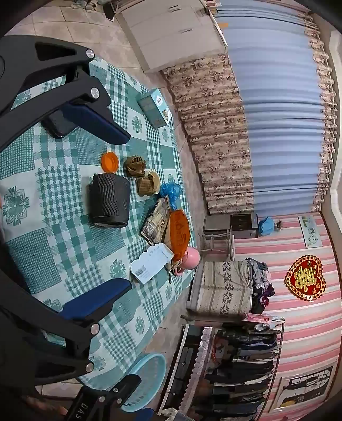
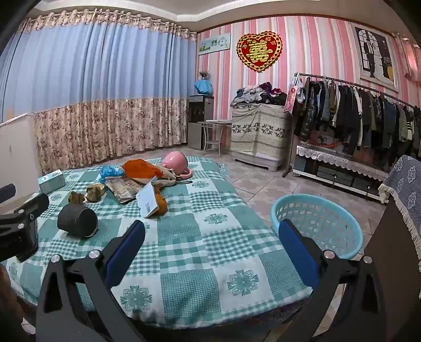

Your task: Collect trash

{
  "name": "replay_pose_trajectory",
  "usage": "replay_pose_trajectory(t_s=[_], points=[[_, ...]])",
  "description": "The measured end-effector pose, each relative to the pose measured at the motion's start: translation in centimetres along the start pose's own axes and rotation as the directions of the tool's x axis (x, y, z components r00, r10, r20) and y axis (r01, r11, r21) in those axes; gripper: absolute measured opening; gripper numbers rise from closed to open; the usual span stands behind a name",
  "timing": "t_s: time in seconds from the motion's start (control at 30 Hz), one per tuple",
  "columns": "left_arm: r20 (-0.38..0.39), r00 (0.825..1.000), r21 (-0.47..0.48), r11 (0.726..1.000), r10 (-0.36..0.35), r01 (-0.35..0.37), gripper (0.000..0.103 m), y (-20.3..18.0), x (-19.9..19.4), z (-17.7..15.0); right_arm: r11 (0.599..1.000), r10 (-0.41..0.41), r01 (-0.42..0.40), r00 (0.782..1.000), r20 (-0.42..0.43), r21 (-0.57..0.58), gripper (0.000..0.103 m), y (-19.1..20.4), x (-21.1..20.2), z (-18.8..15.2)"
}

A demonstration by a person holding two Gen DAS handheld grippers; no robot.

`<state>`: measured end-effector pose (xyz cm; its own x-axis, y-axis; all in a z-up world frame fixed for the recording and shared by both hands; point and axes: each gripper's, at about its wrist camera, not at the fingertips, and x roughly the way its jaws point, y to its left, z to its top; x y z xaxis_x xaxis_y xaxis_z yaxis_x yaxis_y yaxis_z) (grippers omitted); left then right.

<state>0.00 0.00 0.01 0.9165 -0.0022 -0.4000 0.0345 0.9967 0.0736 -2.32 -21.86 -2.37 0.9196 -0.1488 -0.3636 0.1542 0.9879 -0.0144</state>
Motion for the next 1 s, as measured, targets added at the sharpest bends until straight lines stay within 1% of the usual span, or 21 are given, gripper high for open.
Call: replay_pose_trajectory(t_s=[0.07, 0.27, 0.33, 0.5, 0.53, 0.67, 0.7, 0.93, 1.0], points=[[-0.009, 1.0, -0.006, 1.0, -0.001, 0.001, 0.098, 0.0, 0.0, 0.0, 1.0, -0.004, 0.004, 1.0, 0.0, -0.011, 0.099, 0.0, 0.0, 0.0], [0.007, 1.0, 0.002, 1.0, 0.005, -0.005, 0.098, 0.2, -0.6, 0.0, 1.0, -0.01, 0.01, 1.0, 0.009, -0.011, 0.099, 0.0, -0.4, 0.0], [0.012, 1.0, 0.002, 1.0, 0.006, -0.006, 0.098, 0.3, -0.6, 0.0, 1.0, -0.003, 0.003, 1.0, -0.002, -0.009, 0.099, 0.0, -0.1, 0.1], [0.018, 1.0, 0.005, 1.0, 0.0, 0.0, 0.098, 0.0, 0.3, -0.3, 1.0, -0.005, 0.005, 1.0, -0.004, -0.005, 0.099, 0.0, -0.1, 0.1], [0.032, 0.999, 0.002, 1.0, 0.003, -0.004, 0.098, 0.0, -0.6, 0.0, 1.0, -0.006, 0.006, 1.0, -0.005, -0.005, 0.099, 0.0, 0.0, 0.1], [0.038, 0.999, 0.002, 1.0, 0.007, -0.007, 0.098, 0.1, -0.8, 0.1, 1.0, -0.007, 0.007, 1.0, -0.004, 0.0, 0.099, -0.1, 0.0, 0.1], [0.038, 0.999, 0.001, 1.0, 0.007, -0.007, 0.098, 0.1, -0.8, 0.1, 1.0, -0.008, 0.008, 1.0, -0.004, 0.0, 0.099, 0.1, -0.1, 0.7], [0.041, 0.999, 0.005, 1.0, 0.008, -0.008, 0.098, 0.4, -1.0, 0.4, 1.0, -0.007, 0.007, 1.0, 0.0, 0.0, 0.099, 0.2, 0.2, 0.8], [0.042, 0.999, 0.005, 1.0, 0.007, -0.007, 0.098, 0.3, -1.1, 0.4, 1.0, -0.009, 0.009, 1.0, 0.005, 0.003, 0.099, -0.4, -0.2, 0.3]])
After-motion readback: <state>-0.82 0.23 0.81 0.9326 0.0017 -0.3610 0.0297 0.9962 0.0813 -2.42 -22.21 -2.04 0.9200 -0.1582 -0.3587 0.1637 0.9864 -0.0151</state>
